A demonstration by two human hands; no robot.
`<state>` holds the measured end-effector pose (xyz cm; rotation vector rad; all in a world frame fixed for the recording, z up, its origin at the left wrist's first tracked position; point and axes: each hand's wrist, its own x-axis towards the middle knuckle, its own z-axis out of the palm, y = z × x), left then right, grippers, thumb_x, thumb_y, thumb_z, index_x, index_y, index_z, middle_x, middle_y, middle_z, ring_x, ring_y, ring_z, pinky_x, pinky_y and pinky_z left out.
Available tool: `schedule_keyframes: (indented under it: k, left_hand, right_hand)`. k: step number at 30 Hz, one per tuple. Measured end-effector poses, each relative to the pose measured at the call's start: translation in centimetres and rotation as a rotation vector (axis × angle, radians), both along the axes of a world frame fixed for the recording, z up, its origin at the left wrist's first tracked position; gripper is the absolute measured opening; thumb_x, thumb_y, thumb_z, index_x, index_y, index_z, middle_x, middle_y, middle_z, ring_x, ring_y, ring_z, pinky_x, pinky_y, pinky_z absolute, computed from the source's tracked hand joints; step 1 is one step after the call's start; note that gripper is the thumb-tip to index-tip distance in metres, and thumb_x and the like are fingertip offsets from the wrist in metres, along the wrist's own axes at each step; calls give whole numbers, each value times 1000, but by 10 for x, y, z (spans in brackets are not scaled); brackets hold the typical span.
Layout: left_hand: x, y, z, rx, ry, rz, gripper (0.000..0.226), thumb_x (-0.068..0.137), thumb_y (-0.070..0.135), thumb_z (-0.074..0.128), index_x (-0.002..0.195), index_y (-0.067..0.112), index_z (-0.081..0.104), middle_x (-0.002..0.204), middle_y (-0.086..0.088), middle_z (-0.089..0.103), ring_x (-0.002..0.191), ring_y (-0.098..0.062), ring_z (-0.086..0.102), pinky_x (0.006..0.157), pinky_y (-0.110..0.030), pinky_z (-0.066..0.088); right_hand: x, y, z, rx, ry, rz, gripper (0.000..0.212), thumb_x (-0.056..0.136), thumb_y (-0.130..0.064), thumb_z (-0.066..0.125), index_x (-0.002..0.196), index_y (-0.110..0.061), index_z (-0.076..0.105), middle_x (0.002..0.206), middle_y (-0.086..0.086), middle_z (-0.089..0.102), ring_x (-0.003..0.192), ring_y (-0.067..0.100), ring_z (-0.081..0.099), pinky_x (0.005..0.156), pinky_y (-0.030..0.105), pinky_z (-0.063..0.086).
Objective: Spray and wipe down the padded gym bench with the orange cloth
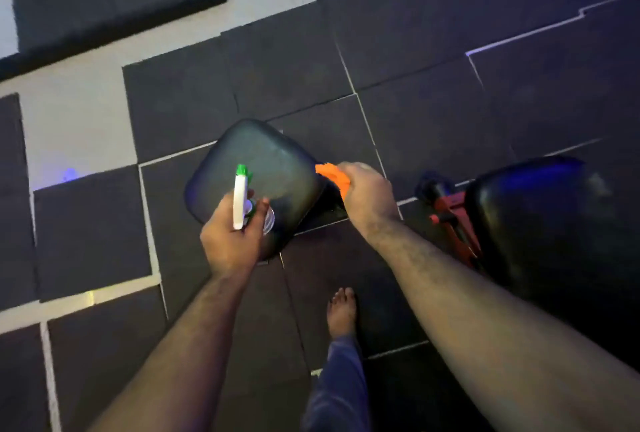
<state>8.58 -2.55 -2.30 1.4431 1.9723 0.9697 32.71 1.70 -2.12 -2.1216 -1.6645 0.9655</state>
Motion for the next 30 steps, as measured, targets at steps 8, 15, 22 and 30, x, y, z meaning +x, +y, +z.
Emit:
schedule_keyframes:
  k: [8, 15, 22, 30]
  left_hand:
    - [-74, 34, -11, 11, -12, 226, 32, 90, 56, 77, 114, 39, 66, 90, 41, 66, 79, 13, 64, 75, -8, 47]
    - [-84, 58, -34, 2, -66, 257, 29, 92, 49, 82, 112, 31, 73, 88, 21, 72, 80, 6, 65, 79, -29, 57]
    - [-84, 75, -51, -95, -96, 234, 34, 91, 52, 81, 117, 32, 69, 96, 14, 72, 86, -10, 69, 85, -33, 59]
    - [-92, 63, -59, -491, 143, 158, 58, 87, 64, 78, 130, 31, 56, 90, 22, 63, 85, -7, 68, 78, -30, 45]
  right_hand:
    - [-102, 58, -49, 67, -189, 492, 46, 92, -2, 53, 135, -17, 62, 135, 8, 66, 123, 35, 61, 100, 47, 47]
    - [-114, 5, -115, -132, -338, 770, 68, 108, -37, 44, 169, -22, 18, 179, 10, 5, 165, 34, 2, 133, 52, 4]
    - [-126, -2, -116, -160, -285, 743, 72, 107, -31, 45, 170, -14, 14, 179, 11, 4, 165, 31, 4, 134, 46, 8]
    - [-123, 6, -97, -234, -282, 756, 79, 107, -43, 48, 171, -18, 8, 180, 6, -2, 166, 24, 1, 134, 44, 8]
